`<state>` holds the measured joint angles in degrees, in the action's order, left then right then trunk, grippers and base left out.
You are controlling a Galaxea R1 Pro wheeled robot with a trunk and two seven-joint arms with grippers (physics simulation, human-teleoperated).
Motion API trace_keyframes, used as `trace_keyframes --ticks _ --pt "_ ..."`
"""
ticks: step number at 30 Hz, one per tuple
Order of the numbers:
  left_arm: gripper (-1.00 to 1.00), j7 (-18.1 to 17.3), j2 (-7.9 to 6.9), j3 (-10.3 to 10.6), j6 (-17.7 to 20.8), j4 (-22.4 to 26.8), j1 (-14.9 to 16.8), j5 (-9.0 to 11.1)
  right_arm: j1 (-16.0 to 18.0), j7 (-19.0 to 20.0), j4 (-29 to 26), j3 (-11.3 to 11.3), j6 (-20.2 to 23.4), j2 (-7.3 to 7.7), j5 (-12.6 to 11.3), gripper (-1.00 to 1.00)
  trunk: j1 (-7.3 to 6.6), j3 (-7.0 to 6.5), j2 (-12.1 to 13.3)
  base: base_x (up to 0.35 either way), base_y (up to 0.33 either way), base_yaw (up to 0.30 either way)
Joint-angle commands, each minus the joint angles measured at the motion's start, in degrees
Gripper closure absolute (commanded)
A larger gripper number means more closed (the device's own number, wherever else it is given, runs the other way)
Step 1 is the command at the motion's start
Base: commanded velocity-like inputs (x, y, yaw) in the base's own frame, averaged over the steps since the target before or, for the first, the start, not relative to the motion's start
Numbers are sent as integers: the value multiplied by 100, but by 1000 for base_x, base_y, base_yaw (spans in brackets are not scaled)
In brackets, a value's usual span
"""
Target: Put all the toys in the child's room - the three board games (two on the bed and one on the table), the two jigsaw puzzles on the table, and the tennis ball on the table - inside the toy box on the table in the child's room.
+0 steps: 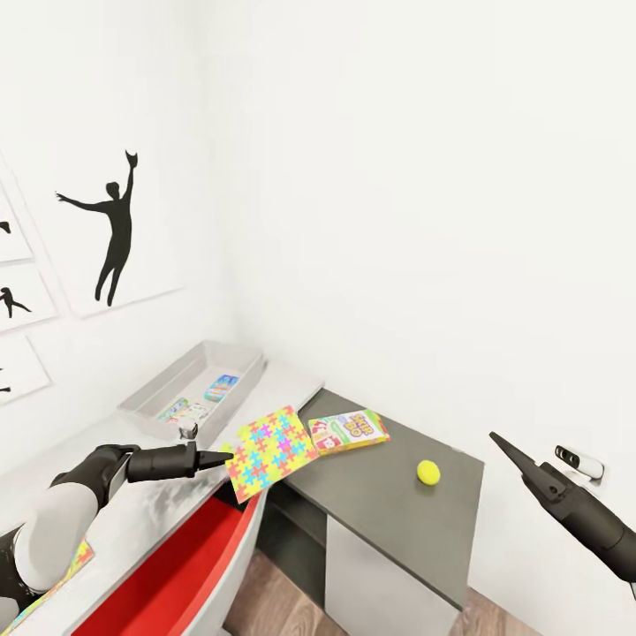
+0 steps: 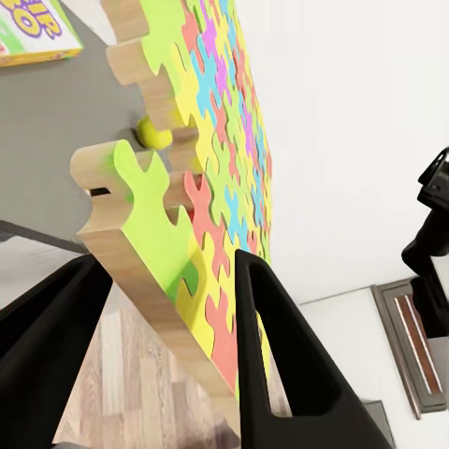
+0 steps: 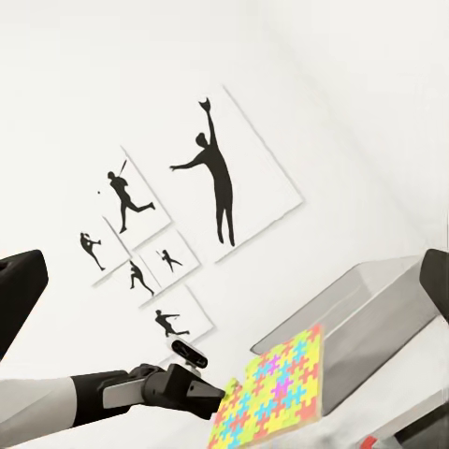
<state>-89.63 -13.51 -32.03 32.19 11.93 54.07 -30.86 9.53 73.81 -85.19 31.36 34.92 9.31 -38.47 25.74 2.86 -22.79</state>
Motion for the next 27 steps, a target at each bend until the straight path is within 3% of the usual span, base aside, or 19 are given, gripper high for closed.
trace_keyframes --ticks 1,12,16,19,22,27 --pt "100 -37 1 -40 59 3 7 -60 5 9 2 2 51 1 -21 -100 4 13 -13 72 -212 0" --pt "100 -37 -15 -56 71 4 7 -49 6 10 -7 -6 50 1 -20 -100 4 13 -13 53 -51 0" --pt "100 -37 -41 -104 164 219 9 -31 6 10 -8 -7 50 1 -20 -100 4 13 -13 2 -2 0" --pt "100 -37 -54 -134 507 592 13 -28 5 11 -7 -7 50 1 -20 -100 4 13 -13 0 0 0" --pt "100 -37 -57 -153 1151 1258 15 -26 8 9 -7 -7 50 1 -20 -100 4 13 -13 0 0 0" --pt "100 -37 -45 -157 1702 1974 15 -31 7 4 -12 -14 48 1 -13 -100 4 13 -13 0 0 0"
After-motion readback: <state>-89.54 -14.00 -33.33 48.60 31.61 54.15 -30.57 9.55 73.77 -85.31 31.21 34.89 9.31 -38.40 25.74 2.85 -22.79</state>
